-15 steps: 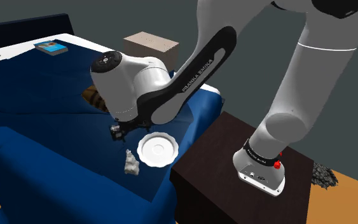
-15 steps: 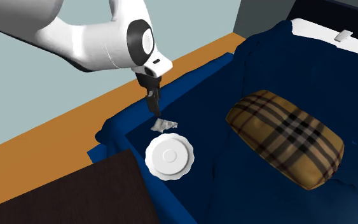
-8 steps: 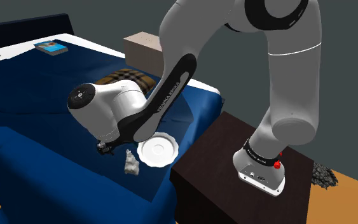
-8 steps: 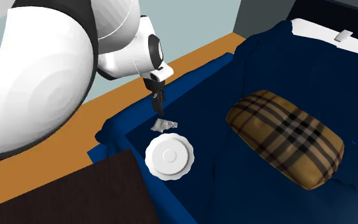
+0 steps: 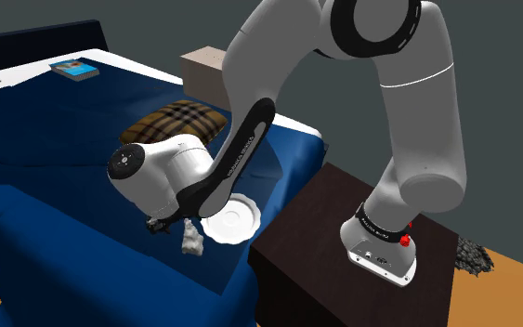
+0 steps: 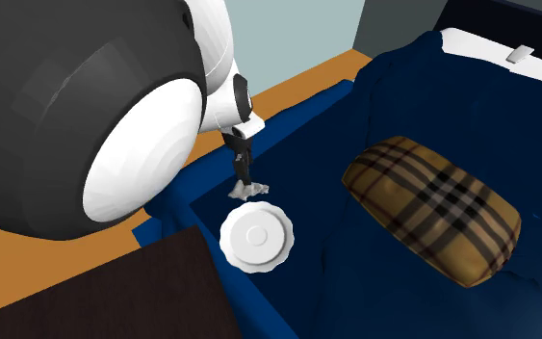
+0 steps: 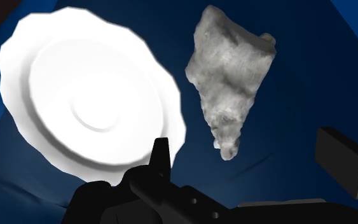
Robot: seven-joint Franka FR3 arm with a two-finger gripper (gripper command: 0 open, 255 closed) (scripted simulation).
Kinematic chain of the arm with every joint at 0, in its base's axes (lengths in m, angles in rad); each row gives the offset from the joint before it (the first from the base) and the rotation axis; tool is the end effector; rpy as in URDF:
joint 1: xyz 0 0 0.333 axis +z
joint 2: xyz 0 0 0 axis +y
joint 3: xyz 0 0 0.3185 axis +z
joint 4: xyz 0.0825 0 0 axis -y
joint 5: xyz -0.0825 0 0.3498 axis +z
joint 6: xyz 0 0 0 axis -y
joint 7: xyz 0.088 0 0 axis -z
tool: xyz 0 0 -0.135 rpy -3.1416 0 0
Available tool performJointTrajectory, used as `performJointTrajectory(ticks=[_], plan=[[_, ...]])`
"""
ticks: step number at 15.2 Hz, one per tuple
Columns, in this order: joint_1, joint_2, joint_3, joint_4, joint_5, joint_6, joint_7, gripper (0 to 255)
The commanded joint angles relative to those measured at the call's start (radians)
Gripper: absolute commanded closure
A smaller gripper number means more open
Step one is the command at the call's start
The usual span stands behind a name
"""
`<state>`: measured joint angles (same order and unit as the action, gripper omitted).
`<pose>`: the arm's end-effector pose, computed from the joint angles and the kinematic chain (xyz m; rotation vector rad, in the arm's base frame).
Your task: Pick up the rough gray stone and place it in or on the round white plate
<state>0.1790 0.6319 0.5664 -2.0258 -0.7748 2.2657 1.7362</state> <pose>0.4206 0.3511 0.1587 2.8074 -0.6569 0.1638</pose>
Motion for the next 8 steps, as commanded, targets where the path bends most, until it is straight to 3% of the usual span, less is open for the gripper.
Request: performJointTrajectory(ticks=[1,7,8], plan=[[0.001,0.006,-0.005,-0.001,-0.007,0.006,0.003,0],[0.001,0.006,-0.005,-0.001,-0.006,0.006,0.003,0],[0.001,0.006,-0.005,-0.001,-0.006,0.006,0.003,255]])
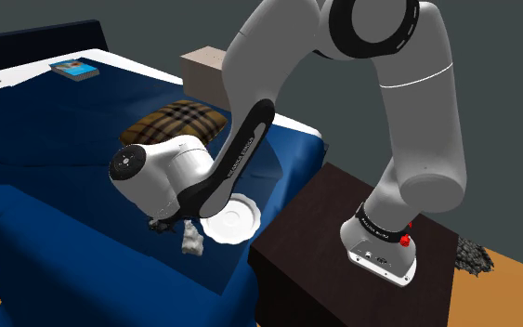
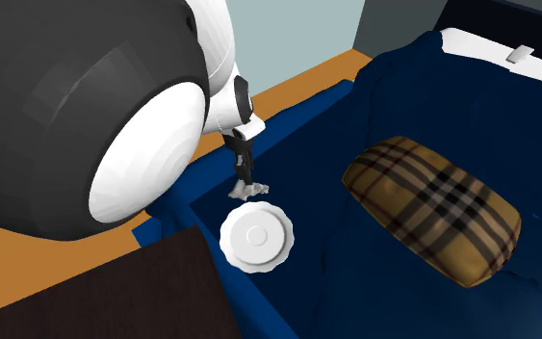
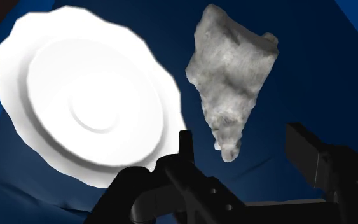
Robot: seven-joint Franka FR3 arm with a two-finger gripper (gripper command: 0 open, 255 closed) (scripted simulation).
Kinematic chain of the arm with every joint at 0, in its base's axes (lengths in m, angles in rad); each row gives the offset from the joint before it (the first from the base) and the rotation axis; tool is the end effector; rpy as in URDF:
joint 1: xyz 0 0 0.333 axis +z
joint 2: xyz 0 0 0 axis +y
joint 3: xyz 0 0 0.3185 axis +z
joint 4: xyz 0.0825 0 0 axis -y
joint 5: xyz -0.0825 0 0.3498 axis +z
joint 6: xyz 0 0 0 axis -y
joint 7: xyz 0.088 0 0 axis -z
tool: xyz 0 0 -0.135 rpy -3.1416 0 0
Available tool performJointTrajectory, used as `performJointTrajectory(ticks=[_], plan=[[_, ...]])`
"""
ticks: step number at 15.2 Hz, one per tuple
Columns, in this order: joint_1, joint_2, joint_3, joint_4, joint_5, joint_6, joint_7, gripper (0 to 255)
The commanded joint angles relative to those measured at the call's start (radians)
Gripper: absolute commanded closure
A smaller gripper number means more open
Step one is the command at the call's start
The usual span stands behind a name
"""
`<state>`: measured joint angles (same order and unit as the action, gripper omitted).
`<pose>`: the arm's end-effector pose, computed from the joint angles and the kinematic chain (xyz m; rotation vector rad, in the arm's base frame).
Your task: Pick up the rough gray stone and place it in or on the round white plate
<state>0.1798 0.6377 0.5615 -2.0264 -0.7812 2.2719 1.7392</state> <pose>0.4211 0.3499 0.1554 2.8076 -0.6568 0.1641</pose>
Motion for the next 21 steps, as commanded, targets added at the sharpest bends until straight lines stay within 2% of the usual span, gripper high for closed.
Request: performJointTrajectory(ticks=[1,9,10,12,21], plan=[[0.000,0.000,0.000,0.000,0.000,0.000,0.000,255],[0.000,0.000,0.000,0.000,0.000,0.000,0.000,255],[0.000,0.000,0.000,0.000,0.000,0.000,0.000,0],[-0.059,0.003,-0.015,-0.045,-0.084,0.127,-0.109,0],[-0.031,0.086,-0.074,-0.014,-0.156,0.175,-0.068,0]])
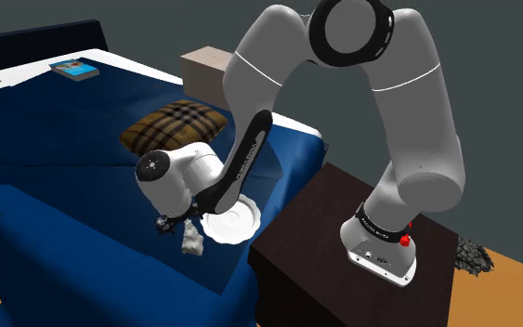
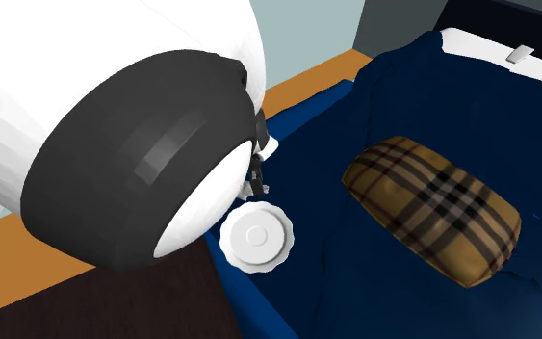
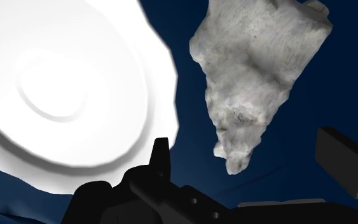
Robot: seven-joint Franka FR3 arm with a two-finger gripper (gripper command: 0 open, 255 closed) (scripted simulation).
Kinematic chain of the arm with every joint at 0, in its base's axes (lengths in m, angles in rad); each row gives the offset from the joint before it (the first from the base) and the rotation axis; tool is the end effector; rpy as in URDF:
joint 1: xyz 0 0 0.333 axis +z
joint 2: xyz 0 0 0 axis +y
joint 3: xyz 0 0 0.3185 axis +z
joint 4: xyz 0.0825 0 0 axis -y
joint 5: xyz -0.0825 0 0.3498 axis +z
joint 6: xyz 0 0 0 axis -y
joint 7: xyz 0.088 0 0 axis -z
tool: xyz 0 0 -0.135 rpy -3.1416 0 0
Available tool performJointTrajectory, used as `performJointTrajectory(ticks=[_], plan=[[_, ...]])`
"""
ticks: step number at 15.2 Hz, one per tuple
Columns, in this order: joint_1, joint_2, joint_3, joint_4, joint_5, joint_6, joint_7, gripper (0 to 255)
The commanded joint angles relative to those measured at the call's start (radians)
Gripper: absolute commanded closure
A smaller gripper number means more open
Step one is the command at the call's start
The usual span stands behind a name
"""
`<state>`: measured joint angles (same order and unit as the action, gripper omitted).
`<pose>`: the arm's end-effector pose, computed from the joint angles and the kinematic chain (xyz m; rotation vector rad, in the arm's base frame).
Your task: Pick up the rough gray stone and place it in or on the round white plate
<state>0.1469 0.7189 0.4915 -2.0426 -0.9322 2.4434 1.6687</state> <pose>0.4392 0.3225 0.1108 2.9096 -0.4823 0.1929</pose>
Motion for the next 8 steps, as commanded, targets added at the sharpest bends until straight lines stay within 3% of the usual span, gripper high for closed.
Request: performJointTrajectory(ticks=[1,7,8], plan=[[0.002,0.005,-0.004,0.002,-0.005,0.003,0.003,0],[0.002,0.005,-0.004,0.002,-0.004,0.003,0.003,0],[0.002,0.005,-0.004,0.002,-0.004,0.003,0.003,255]])
